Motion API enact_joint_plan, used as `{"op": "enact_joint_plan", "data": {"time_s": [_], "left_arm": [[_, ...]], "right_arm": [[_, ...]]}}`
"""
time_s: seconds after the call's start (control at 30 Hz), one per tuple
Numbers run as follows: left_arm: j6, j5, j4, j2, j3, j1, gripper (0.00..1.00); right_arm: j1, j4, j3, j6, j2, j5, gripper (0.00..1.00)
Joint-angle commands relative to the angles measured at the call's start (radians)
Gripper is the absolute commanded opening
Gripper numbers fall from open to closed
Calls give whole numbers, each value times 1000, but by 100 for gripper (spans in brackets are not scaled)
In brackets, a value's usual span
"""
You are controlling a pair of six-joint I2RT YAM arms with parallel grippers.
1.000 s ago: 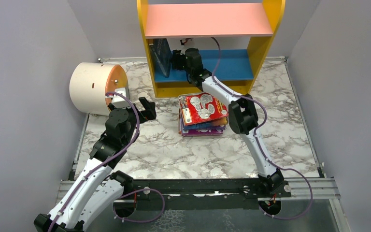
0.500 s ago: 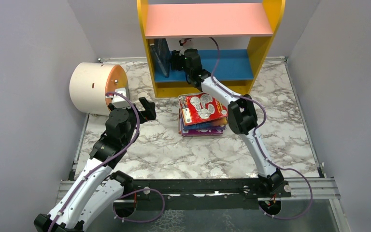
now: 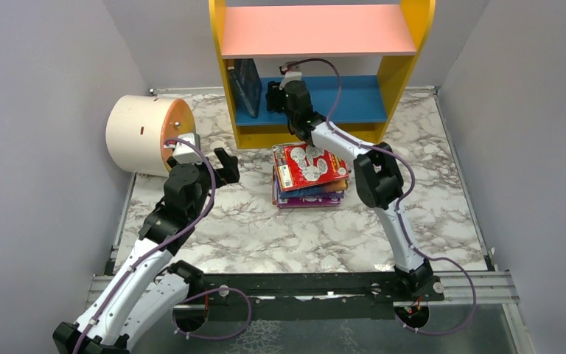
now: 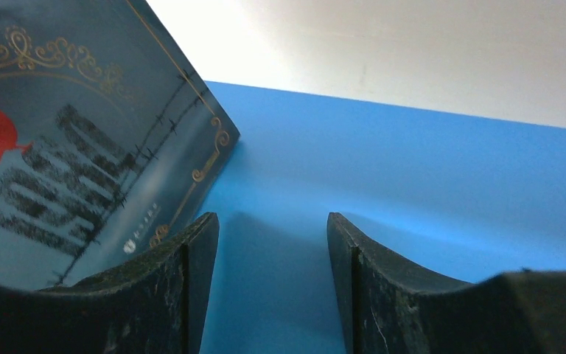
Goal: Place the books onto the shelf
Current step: Adjust the book on the shelf, then pick up the book from the center of the board.
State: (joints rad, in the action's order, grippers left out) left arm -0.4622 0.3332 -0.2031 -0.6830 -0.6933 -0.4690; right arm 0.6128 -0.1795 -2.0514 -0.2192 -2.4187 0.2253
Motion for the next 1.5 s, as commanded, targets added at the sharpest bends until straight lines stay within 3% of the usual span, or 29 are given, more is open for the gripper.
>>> {"op": "enact_joint_plan", "data": {"time_s": [0.0,0.47,0.8,0.97,1.2,1.33,1.47], "left_arm": [[-38,-45,54,-15,4,1,99],[-175,-316,232,-104,95,-2,93],[-225,-484,393,-251,107,-31,93],[-243,-526,454,-326,102,-54,93],[-228,-520,468,-385,79,-68,94],[-233,-529,474,-413,66,-69,94],[-241,-537,487,-421,64,-72,94]], "right_arm": [[-9,-48,96,28,135,47,55],[7,-177,732,30,700,-8,55],[69,39,1046,94,1199,-36,54],[78,174,1145,94,1371,-70,54],[148,206,1265,187,1464,-97,53],[212,228,1272,220,1425,-2,53],[215,258,1277,90,1416,186,52]]}}
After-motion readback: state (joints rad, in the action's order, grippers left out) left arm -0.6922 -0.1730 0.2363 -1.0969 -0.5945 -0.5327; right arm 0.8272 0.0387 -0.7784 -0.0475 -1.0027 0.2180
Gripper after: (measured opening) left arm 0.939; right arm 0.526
